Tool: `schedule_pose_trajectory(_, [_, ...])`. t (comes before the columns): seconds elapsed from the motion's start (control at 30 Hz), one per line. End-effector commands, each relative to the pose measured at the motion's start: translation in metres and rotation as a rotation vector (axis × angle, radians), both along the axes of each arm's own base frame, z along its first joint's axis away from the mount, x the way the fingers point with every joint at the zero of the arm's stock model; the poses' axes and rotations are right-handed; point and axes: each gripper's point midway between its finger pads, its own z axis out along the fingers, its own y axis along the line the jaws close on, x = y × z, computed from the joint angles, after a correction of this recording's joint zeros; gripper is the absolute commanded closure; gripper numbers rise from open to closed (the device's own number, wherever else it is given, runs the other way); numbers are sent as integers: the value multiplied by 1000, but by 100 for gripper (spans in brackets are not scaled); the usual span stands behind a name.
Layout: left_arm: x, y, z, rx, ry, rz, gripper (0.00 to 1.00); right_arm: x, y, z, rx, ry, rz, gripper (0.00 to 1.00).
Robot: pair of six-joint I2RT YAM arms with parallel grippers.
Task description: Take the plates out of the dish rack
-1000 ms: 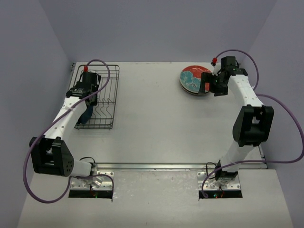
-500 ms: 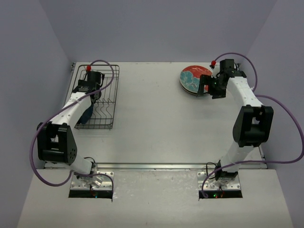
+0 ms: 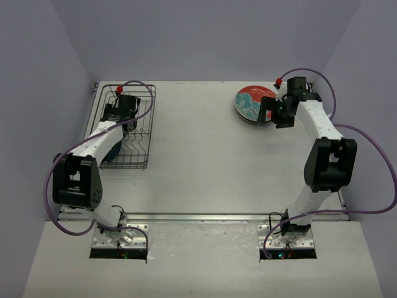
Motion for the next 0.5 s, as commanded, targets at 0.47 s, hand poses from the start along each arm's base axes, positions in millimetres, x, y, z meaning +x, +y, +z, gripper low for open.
schedule_pose_trajectory(0.47, [-2,-19,-1,90,-14,-25,58,2,6,13,28,-58,14,1])
